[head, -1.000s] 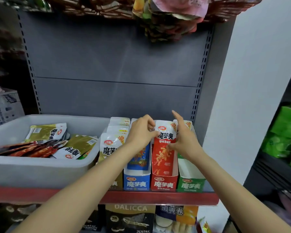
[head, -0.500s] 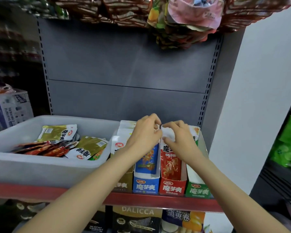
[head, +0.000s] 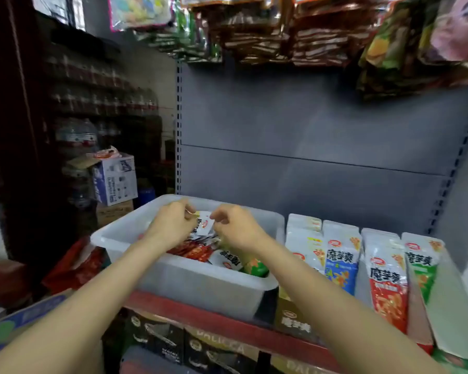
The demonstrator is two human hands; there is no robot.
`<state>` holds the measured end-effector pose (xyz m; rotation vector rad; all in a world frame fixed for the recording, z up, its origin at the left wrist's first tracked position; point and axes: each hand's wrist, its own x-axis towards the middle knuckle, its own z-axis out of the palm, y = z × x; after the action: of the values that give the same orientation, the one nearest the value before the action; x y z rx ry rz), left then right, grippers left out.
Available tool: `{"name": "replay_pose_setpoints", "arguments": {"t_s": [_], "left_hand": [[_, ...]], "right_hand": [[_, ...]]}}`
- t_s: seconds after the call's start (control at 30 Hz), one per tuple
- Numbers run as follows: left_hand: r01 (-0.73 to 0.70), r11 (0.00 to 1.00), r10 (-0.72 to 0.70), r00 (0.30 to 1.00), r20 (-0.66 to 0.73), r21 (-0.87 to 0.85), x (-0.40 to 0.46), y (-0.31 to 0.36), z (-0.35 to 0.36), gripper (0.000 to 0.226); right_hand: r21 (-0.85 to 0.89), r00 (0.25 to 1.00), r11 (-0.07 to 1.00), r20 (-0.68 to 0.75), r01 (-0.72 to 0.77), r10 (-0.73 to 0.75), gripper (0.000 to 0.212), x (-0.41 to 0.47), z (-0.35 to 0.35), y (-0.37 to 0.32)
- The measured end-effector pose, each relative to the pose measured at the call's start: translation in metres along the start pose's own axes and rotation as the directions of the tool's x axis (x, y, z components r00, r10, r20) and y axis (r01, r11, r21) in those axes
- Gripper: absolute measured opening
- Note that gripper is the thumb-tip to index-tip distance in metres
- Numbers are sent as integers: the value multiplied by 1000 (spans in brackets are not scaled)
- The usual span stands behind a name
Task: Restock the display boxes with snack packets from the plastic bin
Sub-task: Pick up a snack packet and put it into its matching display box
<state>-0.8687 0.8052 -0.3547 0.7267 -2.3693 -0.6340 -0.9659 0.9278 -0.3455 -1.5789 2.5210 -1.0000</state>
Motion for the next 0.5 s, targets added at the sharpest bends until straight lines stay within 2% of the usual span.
{"name": "replay_pose_setpoints", "arguments": {"t_s": [0.07,0.17,0.3,0.37,0.5], "left_hand": [[53,988,-64,995,71,142,10,-26,-10,21],[26,954,-92,974,207,298,18,-42,-25,42],[14,903,-226,865,448,430,26,-46,-30,51],[18,900,-243,849,469,435,30,-50,-28,53],[-16,918,-174,881,439,396,32,-58,-30,45]], "right_hand": [[-79,994,997,105,-15,23,33,19,19,-5],[-227,960,974,269,-14,77,45,37,40,-8],[-283,904,959,402,-32,149,43,44,52,-8],[-289,897,957,413,-33,156,40,45,53,-8],[-288,900,957,411,-19,142,37,48,51,-5]]}}
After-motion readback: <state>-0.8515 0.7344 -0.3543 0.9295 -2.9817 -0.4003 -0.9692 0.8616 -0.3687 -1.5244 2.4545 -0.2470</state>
